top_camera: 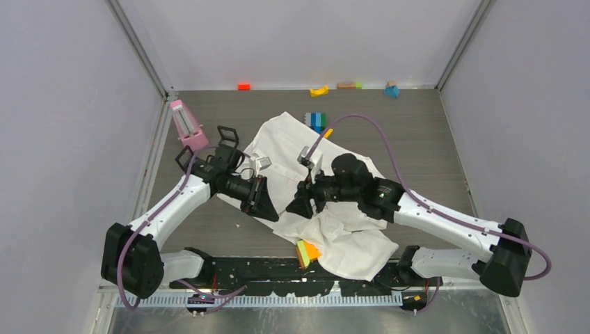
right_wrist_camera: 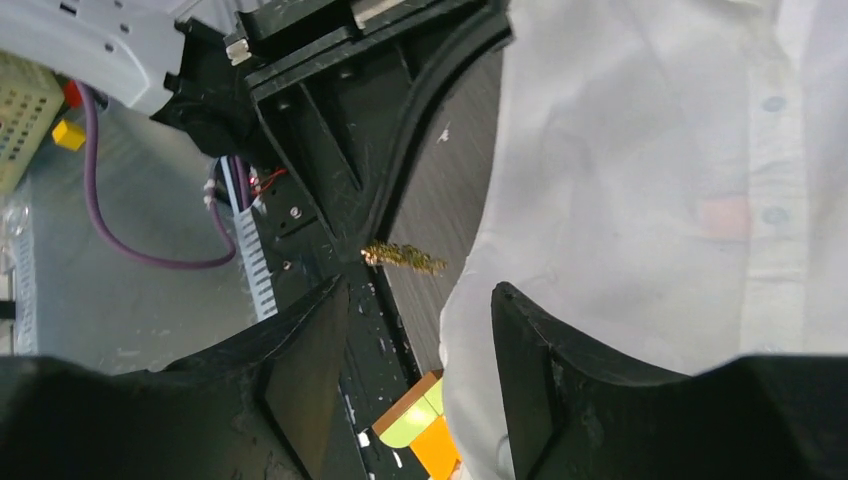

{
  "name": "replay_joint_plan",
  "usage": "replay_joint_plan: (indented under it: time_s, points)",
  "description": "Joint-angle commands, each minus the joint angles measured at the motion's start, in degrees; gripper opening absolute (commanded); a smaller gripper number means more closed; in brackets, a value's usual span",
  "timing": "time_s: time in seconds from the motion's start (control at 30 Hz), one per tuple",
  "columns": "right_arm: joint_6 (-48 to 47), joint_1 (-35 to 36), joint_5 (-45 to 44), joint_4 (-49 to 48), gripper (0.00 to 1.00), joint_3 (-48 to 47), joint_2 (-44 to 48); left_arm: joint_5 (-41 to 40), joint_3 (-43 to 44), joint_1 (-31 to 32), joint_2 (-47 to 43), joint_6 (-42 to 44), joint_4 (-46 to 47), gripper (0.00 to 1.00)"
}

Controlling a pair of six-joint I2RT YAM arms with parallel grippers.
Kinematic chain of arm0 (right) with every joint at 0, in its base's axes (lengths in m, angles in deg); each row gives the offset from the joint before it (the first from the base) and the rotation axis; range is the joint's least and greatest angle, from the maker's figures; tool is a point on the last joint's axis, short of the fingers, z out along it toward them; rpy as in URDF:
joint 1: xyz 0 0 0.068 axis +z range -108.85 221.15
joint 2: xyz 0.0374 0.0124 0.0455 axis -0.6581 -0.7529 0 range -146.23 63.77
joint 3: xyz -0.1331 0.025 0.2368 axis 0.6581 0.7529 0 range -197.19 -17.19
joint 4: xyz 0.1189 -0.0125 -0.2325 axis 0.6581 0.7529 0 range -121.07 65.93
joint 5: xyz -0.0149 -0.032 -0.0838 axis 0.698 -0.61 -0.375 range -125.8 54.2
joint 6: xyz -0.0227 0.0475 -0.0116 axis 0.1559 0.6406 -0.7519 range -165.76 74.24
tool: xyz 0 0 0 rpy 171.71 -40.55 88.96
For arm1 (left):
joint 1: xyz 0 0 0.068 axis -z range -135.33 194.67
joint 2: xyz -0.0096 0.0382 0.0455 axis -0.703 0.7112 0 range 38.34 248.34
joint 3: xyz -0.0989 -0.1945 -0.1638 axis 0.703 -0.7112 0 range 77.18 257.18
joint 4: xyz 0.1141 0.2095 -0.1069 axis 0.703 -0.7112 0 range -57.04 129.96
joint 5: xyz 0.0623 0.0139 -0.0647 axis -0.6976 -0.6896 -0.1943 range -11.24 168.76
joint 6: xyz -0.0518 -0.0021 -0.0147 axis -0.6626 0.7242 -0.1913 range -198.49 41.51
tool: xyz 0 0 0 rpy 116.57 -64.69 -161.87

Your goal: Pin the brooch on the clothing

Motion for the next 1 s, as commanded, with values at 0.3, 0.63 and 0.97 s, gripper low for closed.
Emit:
replay_joint_plan:
  time_s: [0.3,0.63,0.97]
  points:
    - [-6.91,2.60,16.35,5.33,0.52,-7.05,-5.47,9.39,0.38,6.10,0.73,-2.67,4.03,0.01]
    - [-8.58,2.60,18.77,8.22,0.40,-7.63,-5.97,10.13,0.30,6.81,0.61,-3.39,4.20,0.00]
    - [-8.61,2.61,19.81,7.99,0.29,-8.05,-7.52,10.95,0.82,7.75,0.52,-3.94,4.29,0.00]
